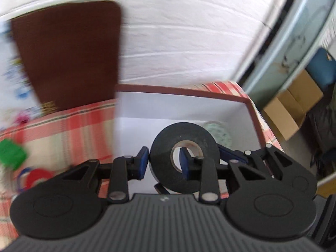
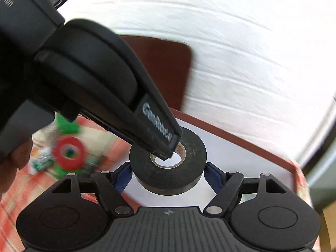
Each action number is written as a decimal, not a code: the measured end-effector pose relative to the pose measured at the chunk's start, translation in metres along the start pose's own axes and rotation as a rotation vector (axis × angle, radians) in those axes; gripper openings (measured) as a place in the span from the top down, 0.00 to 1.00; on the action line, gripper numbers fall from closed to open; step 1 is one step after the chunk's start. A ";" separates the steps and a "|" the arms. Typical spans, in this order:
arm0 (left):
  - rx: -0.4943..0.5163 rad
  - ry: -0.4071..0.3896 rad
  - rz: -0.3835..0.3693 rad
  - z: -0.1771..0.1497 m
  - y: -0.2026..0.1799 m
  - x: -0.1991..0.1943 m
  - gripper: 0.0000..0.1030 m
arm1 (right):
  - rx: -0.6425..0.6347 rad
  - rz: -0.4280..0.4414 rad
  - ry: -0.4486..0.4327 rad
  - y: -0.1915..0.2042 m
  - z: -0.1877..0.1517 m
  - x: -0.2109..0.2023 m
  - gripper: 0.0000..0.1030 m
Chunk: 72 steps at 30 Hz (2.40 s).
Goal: Organize objects
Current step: 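Carry the black tape into the brown box and open the left tool, then grasp the blue-capped black marker with the right tool, then lower the marker into the brown box and open the right tool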
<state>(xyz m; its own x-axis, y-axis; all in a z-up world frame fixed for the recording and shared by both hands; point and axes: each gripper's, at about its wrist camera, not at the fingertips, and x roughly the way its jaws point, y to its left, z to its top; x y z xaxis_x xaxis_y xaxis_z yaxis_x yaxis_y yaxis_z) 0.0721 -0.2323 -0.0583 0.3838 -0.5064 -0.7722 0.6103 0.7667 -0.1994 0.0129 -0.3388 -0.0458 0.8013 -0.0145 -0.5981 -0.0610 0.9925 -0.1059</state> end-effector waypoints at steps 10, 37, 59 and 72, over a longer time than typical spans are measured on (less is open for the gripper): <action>0.021 0.129 0.061 0.004 -0.027 0.076 0.66 | 0.121 0.047 0.182 -0.068 -0.029 0.062 0.34; -0.396 0.039 0.389 -0.115 0.189 -0.092 0.56 | 0.075 0.231 0.055 0.100 0.021 0.033 0.37; -0.569 0.124 0.101 -0.161 0.225 -0.128 0.54 | 0.203 0.261 0.306 0.163 -0.031 0.029 0.83; -0.747 0.193 -0.305 -0.084 0.120 -0.047 0.34 | 0.269 0.232 0.014 0.059 -0.002 -0.048 0.83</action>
<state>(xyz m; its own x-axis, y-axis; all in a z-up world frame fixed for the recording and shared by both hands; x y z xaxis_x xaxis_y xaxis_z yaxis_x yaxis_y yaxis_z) 0.0695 -0.0831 -0.0961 0.1090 -0.7099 -0.6959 0.0208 0.7015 -0.7124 -0.0305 -0.2797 -0.0247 0.7763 0.2153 -0.5924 -0.0799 0.9659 0.2463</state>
